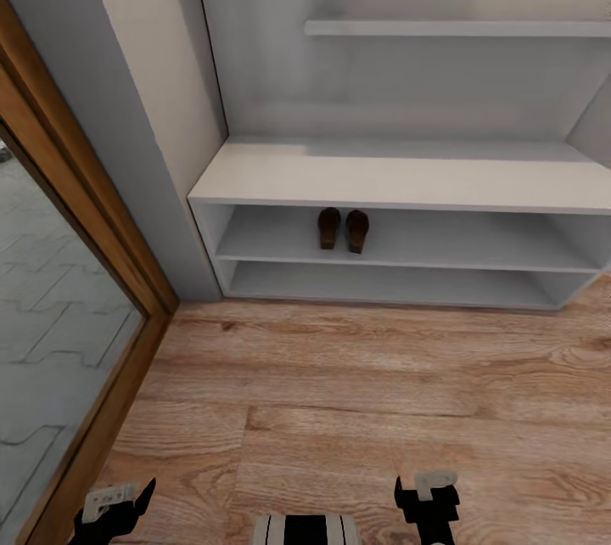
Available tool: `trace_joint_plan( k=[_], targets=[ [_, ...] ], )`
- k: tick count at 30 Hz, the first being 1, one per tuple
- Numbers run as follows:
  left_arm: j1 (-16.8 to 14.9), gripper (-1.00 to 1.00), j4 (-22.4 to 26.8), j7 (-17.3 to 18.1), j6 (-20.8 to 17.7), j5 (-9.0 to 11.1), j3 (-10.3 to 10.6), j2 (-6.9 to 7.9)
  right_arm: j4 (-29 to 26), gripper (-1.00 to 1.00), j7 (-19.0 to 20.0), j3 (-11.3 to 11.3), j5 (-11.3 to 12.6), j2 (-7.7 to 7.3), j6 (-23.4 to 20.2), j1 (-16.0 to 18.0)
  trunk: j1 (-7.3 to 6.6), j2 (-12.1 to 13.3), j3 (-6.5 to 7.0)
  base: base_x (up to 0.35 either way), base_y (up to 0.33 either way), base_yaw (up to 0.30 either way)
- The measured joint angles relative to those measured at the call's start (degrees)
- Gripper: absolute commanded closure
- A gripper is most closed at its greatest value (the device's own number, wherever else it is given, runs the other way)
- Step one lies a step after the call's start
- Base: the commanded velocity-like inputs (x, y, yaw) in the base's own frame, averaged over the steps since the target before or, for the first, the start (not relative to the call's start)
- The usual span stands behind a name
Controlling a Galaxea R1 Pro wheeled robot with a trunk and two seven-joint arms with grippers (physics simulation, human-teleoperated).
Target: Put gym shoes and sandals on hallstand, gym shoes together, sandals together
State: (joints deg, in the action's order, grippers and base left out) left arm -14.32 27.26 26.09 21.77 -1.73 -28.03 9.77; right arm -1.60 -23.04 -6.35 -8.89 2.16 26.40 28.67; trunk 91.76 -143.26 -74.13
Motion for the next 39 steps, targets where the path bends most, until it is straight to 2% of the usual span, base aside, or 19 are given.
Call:
trace_joint_plan(
  k=[10, 18, 24, 30, 39],
  targets=[
    [0.1, -1.0, -3.4, -0.5, 0.4, -0.2, -0.1, -0.08, -0.1, -1.0, 0.0, 0.2, 0.1, -0.14, 0.1, -0.7, 0.0, 0.0, 0.0, 0.0, 0.0, -0.22],
    [0.1, -1.0, -4.2, -4.1, 0.5, -0.6, 0.3, -0.15, -0.2, -1.0, 0.0, 0.3, 0.2, -0.26, 0.1, -0.8, 0.0, 0.0, 0.0, 0.0, 0.0, -0.262],
    [0.1, -1.0, -4.8, -5.8, 0.5, -1.2, 0.6, -0.16, -0.2, -1.0, 0.0, 0.5, 0.3, -1.62, 0.1, -0.8, 0.0, 0.0, 0.0, 0.0, 0.0, -0.269],
    [0.1, -1.0, -4.9, -6.1, 0.4, -3.1, 0.7, -0.16, -0.3, -1.0, 0.2, 0.5, 1.1, -3.27, 0.2, -0.8, 0.0, 0.0, 0.0, 0.0, 0.0, -0.277],
    [0.1, -1.0, -5.0, -6.3, 0.4, -6.8, 0.5, -0.27, -0.2, -1.0, 1.6, 0.4, 1.6, -3.91, 0.2, -0.8, 0.0, 0.0, 0.0, 0.0, 0.0, -0.293]
  ],
)
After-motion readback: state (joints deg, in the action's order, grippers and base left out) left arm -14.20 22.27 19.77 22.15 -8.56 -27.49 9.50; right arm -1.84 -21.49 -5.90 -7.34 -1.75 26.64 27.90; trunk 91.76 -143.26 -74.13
